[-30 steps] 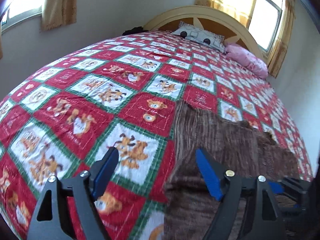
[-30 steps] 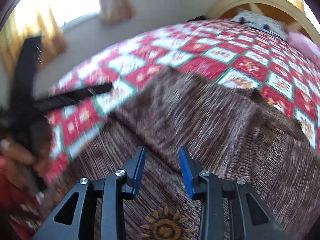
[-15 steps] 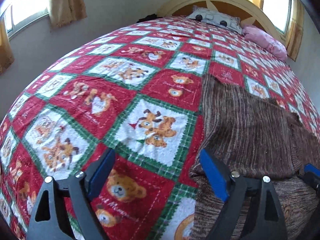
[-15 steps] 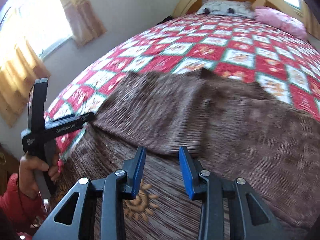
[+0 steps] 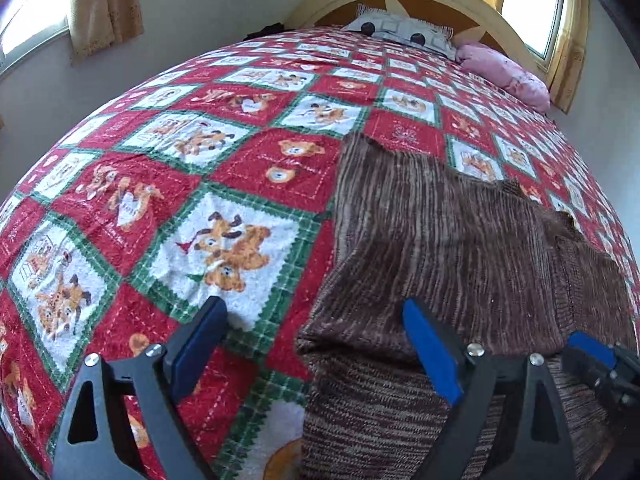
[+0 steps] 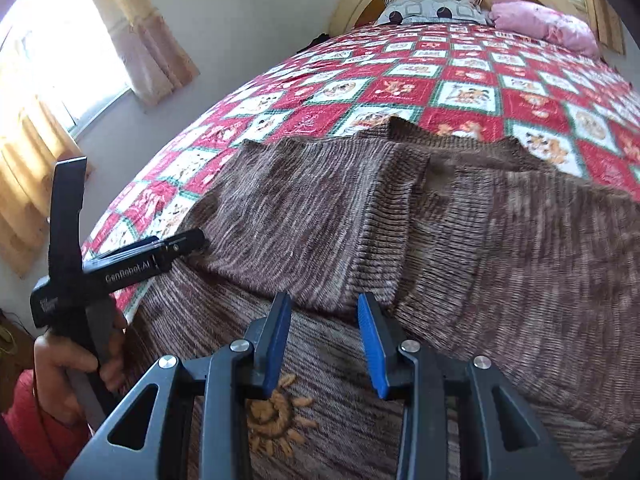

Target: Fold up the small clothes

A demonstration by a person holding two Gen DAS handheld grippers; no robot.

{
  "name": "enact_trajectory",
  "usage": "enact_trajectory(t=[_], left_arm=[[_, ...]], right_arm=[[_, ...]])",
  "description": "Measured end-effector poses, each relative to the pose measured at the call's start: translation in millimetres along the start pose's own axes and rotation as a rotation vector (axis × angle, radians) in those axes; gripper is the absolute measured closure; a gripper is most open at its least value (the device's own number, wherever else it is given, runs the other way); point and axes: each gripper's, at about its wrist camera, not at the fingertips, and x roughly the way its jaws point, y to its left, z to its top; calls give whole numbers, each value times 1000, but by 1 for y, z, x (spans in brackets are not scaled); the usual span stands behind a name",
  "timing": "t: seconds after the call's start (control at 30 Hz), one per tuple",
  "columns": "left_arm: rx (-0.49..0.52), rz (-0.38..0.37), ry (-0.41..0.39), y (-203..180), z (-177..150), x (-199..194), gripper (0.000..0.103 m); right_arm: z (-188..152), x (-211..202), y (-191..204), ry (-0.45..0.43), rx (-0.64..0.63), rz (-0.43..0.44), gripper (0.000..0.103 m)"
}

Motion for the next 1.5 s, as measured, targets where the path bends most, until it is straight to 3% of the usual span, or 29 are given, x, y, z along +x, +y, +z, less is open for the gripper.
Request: enact_trajectory(t=[0.23,0.33,0.5,0.57,0.6,0.67,0.87,1.03,1.27,1.4,1.5], left_arm=[[7,13,-16,-3,-2,1,8],[2,4,-19,-3,-4,0,7],[1,-10,-18,-2,-5,1,5],[4,-7,-18,-3,-4,1,4],[6,-7,-18,-3,-5,1,4],[2,-12,-20,-3,-5,1,4],[-8,-36,-24,0,-5,1,2],[16,-19,-14,-6,-5,2,0],[-4,-59,-21,0,-5,0,0],[54,17,3,-13,-5,6,0],[48,7,6,-12,-5,6,0]], right_arm=[[38,3,-39,-96,112,-70,67],[59,33,-49,-42,115,-126,66],[71,54,-48,-30,118,-123,61],[70,54,-42,-19,74,-141,67],[69,53,-41,-15,60,-134,83],[66,47,-43,-21,83,-95,94],[57,25,-37,-97,51,-129,96],[53,33,-48,-57,100,-167,96],[56,35,-57,-55,169,-214,96],[57,40,-64,-59,225,-190,94],[53,32,-78,-48,278,-77,92]])
